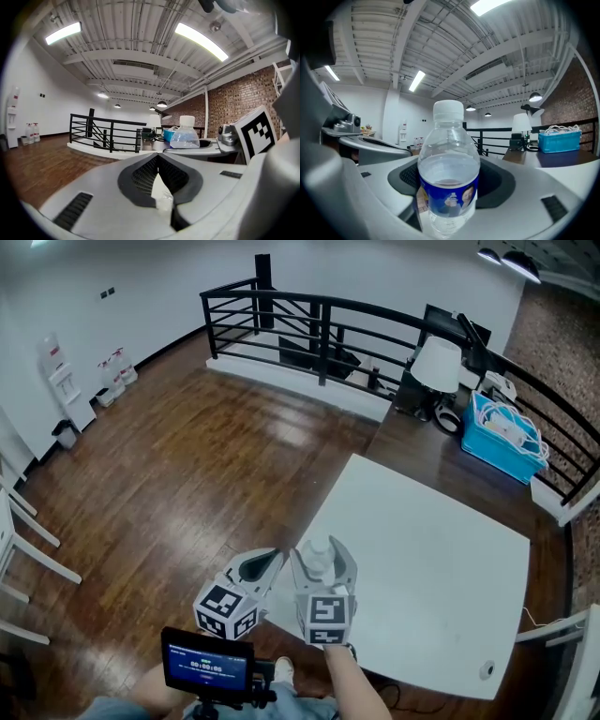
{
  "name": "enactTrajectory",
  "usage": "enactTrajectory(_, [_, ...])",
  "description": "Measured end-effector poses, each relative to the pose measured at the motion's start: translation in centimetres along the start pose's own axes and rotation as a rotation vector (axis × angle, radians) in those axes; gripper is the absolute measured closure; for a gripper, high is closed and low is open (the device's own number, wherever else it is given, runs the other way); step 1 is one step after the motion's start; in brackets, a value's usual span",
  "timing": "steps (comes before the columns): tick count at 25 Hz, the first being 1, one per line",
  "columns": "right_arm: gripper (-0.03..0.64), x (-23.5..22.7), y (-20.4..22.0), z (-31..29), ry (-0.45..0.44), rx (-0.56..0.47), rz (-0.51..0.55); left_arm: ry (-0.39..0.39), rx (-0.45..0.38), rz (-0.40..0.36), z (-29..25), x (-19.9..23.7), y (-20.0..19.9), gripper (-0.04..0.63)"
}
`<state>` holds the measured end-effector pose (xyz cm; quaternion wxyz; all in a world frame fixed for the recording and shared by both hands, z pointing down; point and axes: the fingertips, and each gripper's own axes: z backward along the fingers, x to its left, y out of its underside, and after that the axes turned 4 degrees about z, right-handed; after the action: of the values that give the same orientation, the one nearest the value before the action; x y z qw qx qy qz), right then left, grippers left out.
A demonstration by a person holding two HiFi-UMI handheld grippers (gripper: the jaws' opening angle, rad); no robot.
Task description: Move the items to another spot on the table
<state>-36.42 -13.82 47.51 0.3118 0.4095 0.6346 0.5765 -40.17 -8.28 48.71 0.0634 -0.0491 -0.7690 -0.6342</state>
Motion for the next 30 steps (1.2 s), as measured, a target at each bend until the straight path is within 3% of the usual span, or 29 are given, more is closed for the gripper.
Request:
enactTrajectory(16, [0.327, -4.1, -7.5, 4.4, 0.036, -0.079, 0.099, 0.035, -0.098, -0.054, -1.8, -4.9, -7.0, 0.583])
enactTrajectory(30, [0.325, -9.2, -7.6, 10.0, 0.113, -0.072, 0.096, 0.127, -0.099, -0.081, -4.6, -12.5, -7.7, 0.583])
